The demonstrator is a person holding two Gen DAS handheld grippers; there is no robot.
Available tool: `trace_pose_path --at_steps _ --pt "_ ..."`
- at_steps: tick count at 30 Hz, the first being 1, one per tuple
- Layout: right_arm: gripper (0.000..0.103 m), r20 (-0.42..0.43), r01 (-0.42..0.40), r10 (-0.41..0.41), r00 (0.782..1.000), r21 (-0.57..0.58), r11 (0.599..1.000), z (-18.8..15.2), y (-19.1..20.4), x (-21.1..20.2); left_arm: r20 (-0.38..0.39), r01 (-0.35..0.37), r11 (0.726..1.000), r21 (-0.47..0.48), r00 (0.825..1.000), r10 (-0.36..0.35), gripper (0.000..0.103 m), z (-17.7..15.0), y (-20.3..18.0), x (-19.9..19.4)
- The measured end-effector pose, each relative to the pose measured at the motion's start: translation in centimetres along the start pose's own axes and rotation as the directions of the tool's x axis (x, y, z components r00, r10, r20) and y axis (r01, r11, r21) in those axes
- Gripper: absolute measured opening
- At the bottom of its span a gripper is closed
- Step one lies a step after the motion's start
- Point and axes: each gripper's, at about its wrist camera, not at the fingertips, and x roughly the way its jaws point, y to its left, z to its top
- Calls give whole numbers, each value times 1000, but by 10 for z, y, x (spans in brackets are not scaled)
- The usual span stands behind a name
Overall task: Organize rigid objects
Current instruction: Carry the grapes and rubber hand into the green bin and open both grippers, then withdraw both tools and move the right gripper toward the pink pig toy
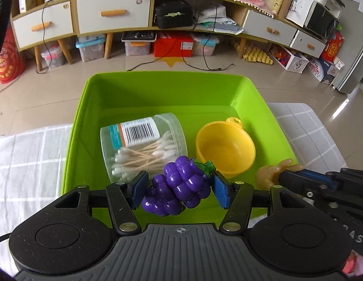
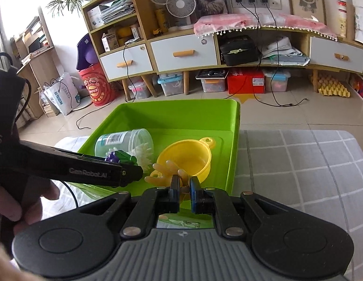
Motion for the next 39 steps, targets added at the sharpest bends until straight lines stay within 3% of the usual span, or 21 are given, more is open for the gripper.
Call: trace_pose_path --at_steps 5,6,7,8,10,31,39 --pt "0 3 13 -13 1000 -6 1000 1 2 -1 49 21 1000 -10 999 -21 68 -4 5 -4" --pt "0 14 11 -11 1000 0 1000 1 1 -3 66 21 1000 -18 998 -20 83 -5 6 -7" --pt "5 20 9 -9 1000 9 1000 2 1 -5 87 21 999 -30 996 -18 92 -6 8 -11" --pt "15 17 5 -5 1000 24 1000 3 0 -6 107 27 999 -38 994 -23 92 -8 9 -15" --pt "25 14 2 -3 1000 40 999 3 -2 -10 115 44 998 -47 993 -38 92 -9 11 -21" --pt "41 46 15 -14 999 -7 1000 -1 19 -80 165 64 996 -65 985 -52 99 -25 6 -88" --pt "56 65 0 1 998 -22 1000 -8 29 -112 189 49 998 -39 981 -41 101 -42 1 -121"
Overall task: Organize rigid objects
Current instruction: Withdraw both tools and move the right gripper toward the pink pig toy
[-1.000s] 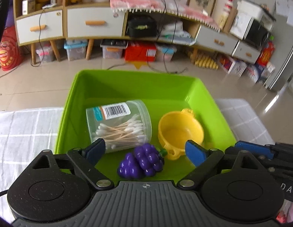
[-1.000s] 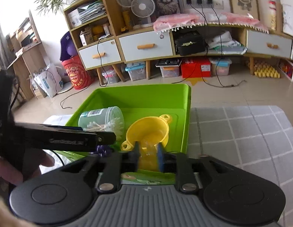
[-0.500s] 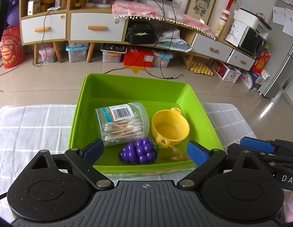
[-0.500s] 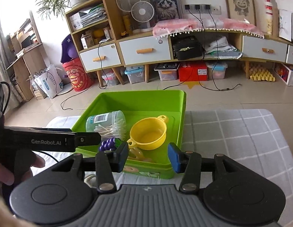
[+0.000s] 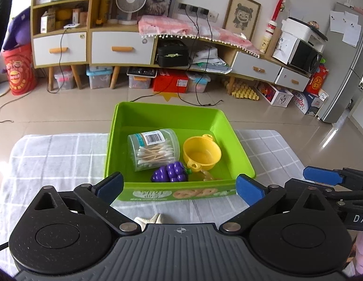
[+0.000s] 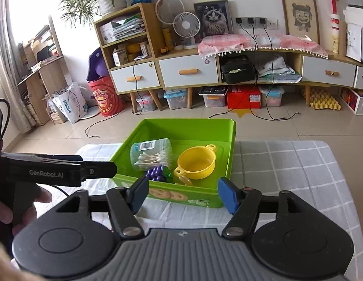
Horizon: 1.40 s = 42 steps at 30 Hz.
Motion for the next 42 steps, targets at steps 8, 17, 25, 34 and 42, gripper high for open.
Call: trace_pose_path --at_steps 8,17,25,34,42 --pt "66 2 6 -6 1000 -44 999 -17 7 -25 7 -17 999 35 1000 17 101 -19 -3 -26" --pt "83 17 8 -7 1000 -90 996 -41 7 -46 13 -38 997 66 999 37 101 -49 -1 -44" --pt "88 -16 -6 3 1000 -154 988 -74 2 -52 -13 -14 996 85 1000 15 101 -85 3 -51" --pt "88 -90 7 -21 996 -155 988 -111 -16 -49 -87 -10 996 87 996 17 101 -129 12 -42" --pt "88 -161 -9 -13 987 -136 991 -143 -27 -45 -143 0 997 83 990 12 101 -159 14 -33"
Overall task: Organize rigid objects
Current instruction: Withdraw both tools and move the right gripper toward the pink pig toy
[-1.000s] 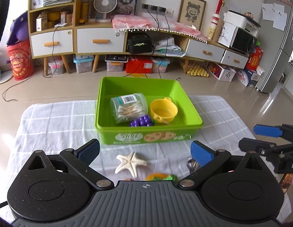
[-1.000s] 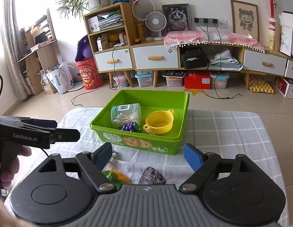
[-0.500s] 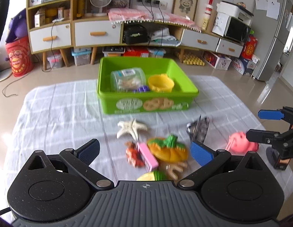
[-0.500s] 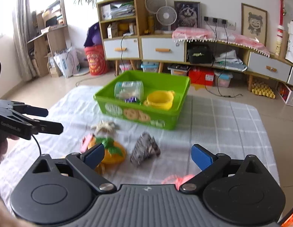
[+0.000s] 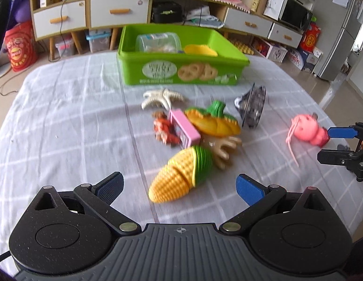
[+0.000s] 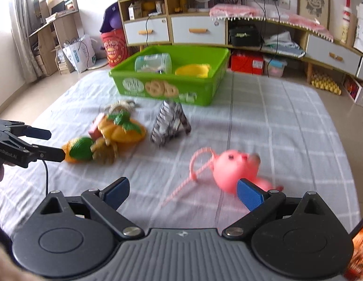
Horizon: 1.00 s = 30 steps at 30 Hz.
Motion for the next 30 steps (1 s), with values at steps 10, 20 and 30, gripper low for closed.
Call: trace_pose_path --at_steps 10,20,30 --pt "88 -81 1 5 997 74 997 -24 -18 21 -53 11 1000 29 999 -9 101 -16 -1 19" --pt "93 -63 25 -20 998 86 996 -32 -24 35 -7 -42 991 125 999 43 101 -29 -10 26" --pt "93 -10 112 -112 994 74 991 -24 -33 50 74 -37 990 133 997 27 96 -30 -8 29"
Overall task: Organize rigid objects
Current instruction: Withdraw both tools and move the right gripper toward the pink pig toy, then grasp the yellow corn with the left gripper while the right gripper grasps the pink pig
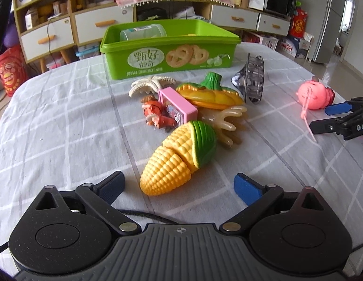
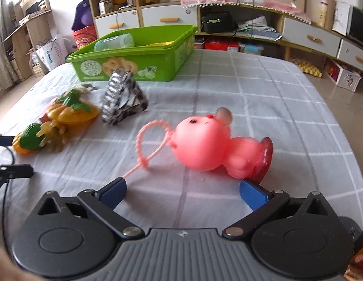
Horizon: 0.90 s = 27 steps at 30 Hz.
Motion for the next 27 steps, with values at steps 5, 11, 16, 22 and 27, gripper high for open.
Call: trace_pose_path --at_steps 5,11,16,22,27 --pt "93 24 36 -36 999 10 999 7 -4 10 33 -3 1000 -15 999 3 86 2 4 1" --pt "93 55 68 -69 996 22 997 13 -7 20 67 -1 1000 -29 998 3 73 3 8 1" --pt "93 75 86 -89 993 40 995 20 -10 29 91 -4 998 -60 996 10 56 5 13 2" --pt "93 109 102 -108 988 55 993 31 -10 41 117 5 995 -103 993 7 51 6 21 2" --pt "93 132 115 -124 983 74 991 40 -13 52 136 -1 992 -126 991 18 51 6 26 2"
